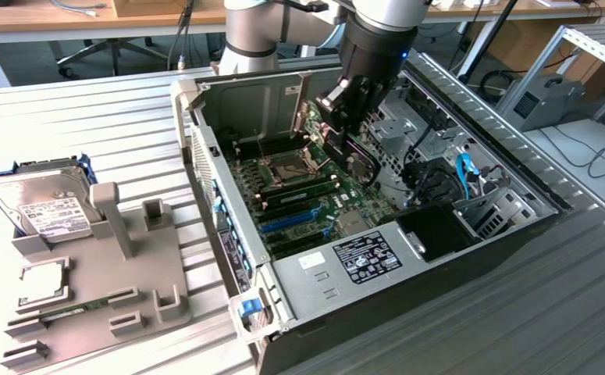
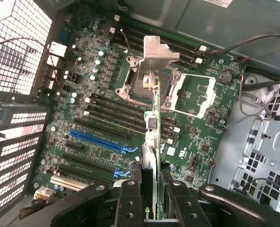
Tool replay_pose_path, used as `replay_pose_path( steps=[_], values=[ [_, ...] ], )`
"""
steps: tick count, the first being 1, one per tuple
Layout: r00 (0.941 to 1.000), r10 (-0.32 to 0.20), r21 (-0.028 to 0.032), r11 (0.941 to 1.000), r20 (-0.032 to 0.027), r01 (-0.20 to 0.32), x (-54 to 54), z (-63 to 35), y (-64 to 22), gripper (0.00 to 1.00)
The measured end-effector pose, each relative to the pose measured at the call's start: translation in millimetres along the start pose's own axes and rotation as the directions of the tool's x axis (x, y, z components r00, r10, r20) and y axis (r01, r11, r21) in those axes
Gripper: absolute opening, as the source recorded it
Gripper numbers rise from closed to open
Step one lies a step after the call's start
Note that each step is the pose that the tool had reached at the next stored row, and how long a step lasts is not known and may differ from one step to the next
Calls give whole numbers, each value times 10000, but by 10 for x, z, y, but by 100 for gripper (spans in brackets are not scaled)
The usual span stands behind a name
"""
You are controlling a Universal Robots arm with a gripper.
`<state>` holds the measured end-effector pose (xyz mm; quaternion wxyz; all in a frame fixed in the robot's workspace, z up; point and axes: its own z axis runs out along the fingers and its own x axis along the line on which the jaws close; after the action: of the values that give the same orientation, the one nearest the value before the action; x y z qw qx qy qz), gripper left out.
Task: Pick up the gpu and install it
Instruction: 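Insert the gpu into the slot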
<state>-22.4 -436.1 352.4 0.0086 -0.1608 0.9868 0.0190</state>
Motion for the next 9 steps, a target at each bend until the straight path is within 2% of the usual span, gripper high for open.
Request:
replay_pose_path(
  steps=[9],
  values=[
    [9999, -115, -3, 9999, -3, 115, 0, 0, 0, 26]
  ],
)
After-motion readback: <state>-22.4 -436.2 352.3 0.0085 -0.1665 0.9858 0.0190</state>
